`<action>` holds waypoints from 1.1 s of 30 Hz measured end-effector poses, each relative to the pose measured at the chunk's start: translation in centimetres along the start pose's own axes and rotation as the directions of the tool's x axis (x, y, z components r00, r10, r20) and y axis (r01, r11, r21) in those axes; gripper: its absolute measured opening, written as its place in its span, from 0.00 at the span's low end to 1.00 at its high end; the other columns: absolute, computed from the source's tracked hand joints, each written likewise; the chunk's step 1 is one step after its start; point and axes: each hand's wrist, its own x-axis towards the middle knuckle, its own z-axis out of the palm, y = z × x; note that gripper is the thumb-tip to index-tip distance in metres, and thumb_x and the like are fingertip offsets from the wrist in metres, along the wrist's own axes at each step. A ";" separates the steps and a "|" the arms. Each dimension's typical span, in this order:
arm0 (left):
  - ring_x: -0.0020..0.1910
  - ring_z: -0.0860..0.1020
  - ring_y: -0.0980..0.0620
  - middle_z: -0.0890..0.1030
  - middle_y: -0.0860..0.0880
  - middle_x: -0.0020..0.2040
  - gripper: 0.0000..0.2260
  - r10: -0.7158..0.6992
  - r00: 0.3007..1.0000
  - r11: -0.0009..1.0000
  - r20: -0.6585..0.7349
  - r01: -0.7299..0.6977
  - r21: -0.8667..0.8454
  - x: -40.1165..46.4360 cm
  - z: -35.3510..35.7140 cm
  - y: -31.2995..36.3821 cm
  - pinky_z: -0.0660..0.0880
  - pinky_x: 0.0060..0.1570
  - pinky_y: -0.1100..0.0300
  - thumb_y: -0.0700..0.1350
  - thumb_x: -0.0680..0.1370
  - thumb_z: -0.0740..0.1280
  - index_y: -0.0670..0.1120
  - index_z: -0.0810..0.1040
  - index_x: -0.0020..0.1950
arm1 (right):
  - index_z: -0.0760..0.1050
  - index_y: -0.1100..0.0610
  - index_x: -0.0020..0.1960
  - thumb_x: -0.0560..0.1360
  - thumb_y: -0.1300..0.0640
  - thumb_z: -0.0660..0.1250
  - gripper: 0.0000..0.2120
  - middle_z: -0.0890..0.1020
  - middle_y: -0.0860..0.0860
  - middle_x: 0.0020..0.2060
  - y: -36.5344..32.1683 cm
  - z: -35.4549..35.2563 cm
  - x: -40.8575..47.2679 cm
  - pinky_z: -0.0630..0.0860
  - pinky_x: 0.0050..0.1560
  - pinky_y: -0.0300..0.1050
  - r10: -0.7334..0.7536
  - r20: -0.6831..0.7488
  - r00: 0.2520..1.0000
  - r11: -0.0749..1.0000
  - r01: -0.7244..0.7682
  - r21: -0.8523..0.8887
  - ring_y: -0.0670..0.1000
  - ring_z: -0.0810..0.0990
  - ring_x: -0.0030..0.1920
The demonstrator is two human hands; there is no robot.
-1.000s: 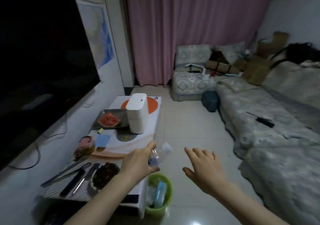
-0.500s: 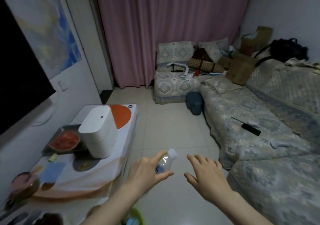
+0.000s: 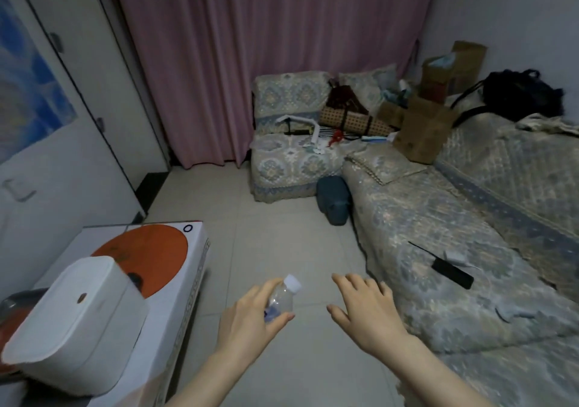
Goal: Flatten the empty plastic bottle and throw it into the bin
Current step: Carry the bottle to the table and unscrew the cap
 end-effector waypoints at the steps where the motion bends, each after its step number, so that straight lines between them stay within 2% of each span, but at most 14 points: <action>1: 0.45 0.78 0.53 0.76 0.57 0.45 0.24 -0.025 1.000 1.000 -0.016 0.025 0.005 1.9 0.3 -0.9 0.76 0.42 0.55 0.62 0.70 0.69 0.63 0.68 0.63 | 0.55 0.50 0.72 0.78 0.43 0.55 0.25 0.69 0.50 0.67 0.2 0.0 2.8 0.59 0.69 0.57 -0.030 0.014 0.999 1.000 0.030 0.002 0.56 0.67 0.67; 5: 0.45 0.78 0.53 0.78 0.56 0.48 0.23 -0.187 0.978 0.982 -0.091 0.187 -0.008 10.4 0.9 -3.1 0.76 0.42 0.56 0.61 0.70 0.70 0.62 0.69 0.62 | 0.55 0.50 0.73 0.78 0.43 0.55 0.26 0.68 0.50 0.69 0.8 -0.8 14.1 0.59 0.70 0.57 -0.176 0.066 0.982 0.984 0.177 -0.007 0.56 0.67 0.67; 9: 0.42 0.77 0.54 0.79 0.57 0.47 0.23 -0.412 0.893 0.908 -0.179 0.385 -0.168 16.2 0.5 -4.5 0.75 0.40 0.58 0.59 0.67 0.73 0.62 0.69 0.58 | 0.53 0.50 0.74 0.79 0.43 0.54 0.27 0.65 0.51 0.71 -0.1 -2.1 24.4 0.57 0.71 0.58 -0.333 0.131 0.934 0.939 0.341 -0.049 0.56 0.65 0.69; 11: 0.43 0.77 0.54 0.80 0.56 0.48 0.24 -0.497 0.841 0.866 -0.213 0.465 -0.182 17.9 -0.1 -5.9 0.73 0.39 0.59 0.59 0.66 0.73 0.60 0.70 0.58 | 0.52 0.50 0.74 0.79 0.43 0.54 0.27 0.65 0.51 0.72 -1.6 -2.5 29.0 0.56 0.72 0.57 -0.412 0.167 0.896 0.902 0.427 -0.066 0.56 0.65 0.69; 14: 0.40 0.77 0.55 0.80 0.57 0.46 0.23 -0.636 0.725 0.772 -0.265 0.597 -0.218 19.5 -1.1 -8.5 0.68 0.35 0.61 0.60 0.66 0.73 0.59 0.69 0.56 | 0.52 0.50 0.74 0.79 0.44 0.54 0.26 0.65 0.50 0.72 -4.9 -2.4 35.0 0.56 0.72 0.57 -0.529 0.202 0.824 0.832 0.550 -0.068 0.55 0.64 0.70; 17: 0.40 0.78 0.54 0.81 0.56 0.43 0.20 -0.738 0.616 0.675 -0.277 0.668 -0.312 21.5 -2.2 -12.1 0.70 0.36 0.60 0.58 0.67 0.73 0.58 0.69 0.53 | 0.52 0.49 0.74 0.79 0.43 0.54 0.27 0.65 0.50 0.72 -8.6 -1.5 40.3 0.57 0.72 0.57 -0.614 0.238 0.752 0.760 0.645 -0.077 0.56 0.65 0.69; 19: 0.39 0.79 0.55 0.81 0.56 0.41 0.20 -0.770 0.565 0.638 -0.297 0.676 -0.368 23.5 -2.6 -15.1 0.70 0.34 0.63 0.62 0.66 0.70 0.57 0.71 0.53 | 0.51 0.49 0.74 0.79 0.43 0.54 0.28 0.65 0.51 0.72 -11.3 -0.6 43.8 0.57 0.72 0.58 -0.659 0.250 0.709 0.715 0.694 -0.083 0.56 0.65 0.69; 21: 0.40 0.79 0.55 0.80 0.56 0.41 0.23 -0.784 0.529 0.621 -0.326 0.675 -0.398 25.8 -2.8 -18.4 0.72 0.35 0.62 0.67 0.65 0.67 0.56 0.72 0.53 | 0.51 0.49 0.74 0.78 0.42 0.55 0.28 0.64 0.50 0.72 -14.3 0.3 47.3 0.57 0.72 0.58 -0.677 0.262 0.688 0.695 0.714 -0.080 0.56 0.64 0.70; 23: 0.42 0.79 0.55 0.80 0.55 0.42 0.21 -0.793 0.503 0.609 -0.344 0.682 -0.406 28.5 -3.2 -22.2 0.75 0.41 0.60 0.63 0.67 0.70 0.54 0.75 0.55 | 0.50 0.48 0.74 0.78 0.42 0.55 0.28 0.64 0.50 0.73 -17.5 1.0 50.8 0.55 0.73 0.59 -0.685 0.270 0.676 0.686 0.724 -0.071 0.56 0.63 0.71; 24: 0.42 0.78 0.57 0.80 0.56 0.42 0.20 -0.805 0.494 0.594 -0.329 0.686 -0.421 29.9 -3.7 -24.2 0.75 0.43 0.62 0.59 0.68 0.73 0.52 0.77 0.55 | 0.50 0.48 0.74 0.78 0.43 0.56 0.28 0.64 0.51 0.73 -19.1 1.1 52.4 0.55 0.74 0.60 -0.685 0.286 0.670 0.684 0.727 -0.067 0.56 0.63 0.71; 26: 0.38 0.76 0.68 0.75 0.63 0.38 0.19 -0.807 0.501 0.591 -0.314 0.670 -0.449 32.7 -5.0 -27.3 0.73 0.40 0.74 0.55 0.67 0.76 0.50 0.79 0.54 | 0.51 0.48 0.74 0.78 0.43 0.55 0.28 0.63 0.51 0.73 -22.2 1.2 55.5 0.55 0.74 0.60 -0.691 0.304 0.656 0.672 0.738 -0.065 0.57 0.63 0.71; 28: 0.38 0.76 0.72 0.74 0.63 0.36 0.20 -0.768 0.530 0.640 -0.360 0.630 -0.440 35.0 -6.2 -29.7 0.71 0.39 0.78 0.55 0.65 0.76 0.50 0.78 0.52 | 0.50 0.48 0.74 0.79 0.43 0.54 0.28 0.62 0.51 0.74 -25.1 1.0 58.7 0.54 0.74 0.60 -0.710 0.311 0.632 0.647 0.759 -0.066 0.56 0.62 0.72; 30: 0.37 0.79 0.63 0.78 0.56 0.36 0.16 -0.751 0.530 0.660 -0.393 0.633 -0.406 36.5 -7.2 -32.0 0.75 0.37 0.69 0.52 0.68 0.76 0.50 0.76 0.51 | 0.50 0.48 0.75 0.79 0.43 0.54 0.27 0.62 0.51 0.74 -28.1 0.9 61.3 0.53 0.74 0.60 -0.737 0.312 0.600 0.621 0.783 -0.037 0.56 0.62 0.72; 33: 0.42 0.80 0.58 0.80 0.57 0.42 0.10 -0.786 0.455 0.592 -0.418 0.750 -0.297 37.1 -11.3 -36.7 0.77 0.41 0.60 0.54 0.71 0.71 0.58 0.73 0.49 | 0.50 0.47 0.74 0.79 0.42 0.54 0.28 0.62 0.50 0.74 -33.8 1.1 64.3 0.52 0.74 0.60 -0.777 0.332 0.535 0.568 0.823 0.003 0.55 0.61 0.73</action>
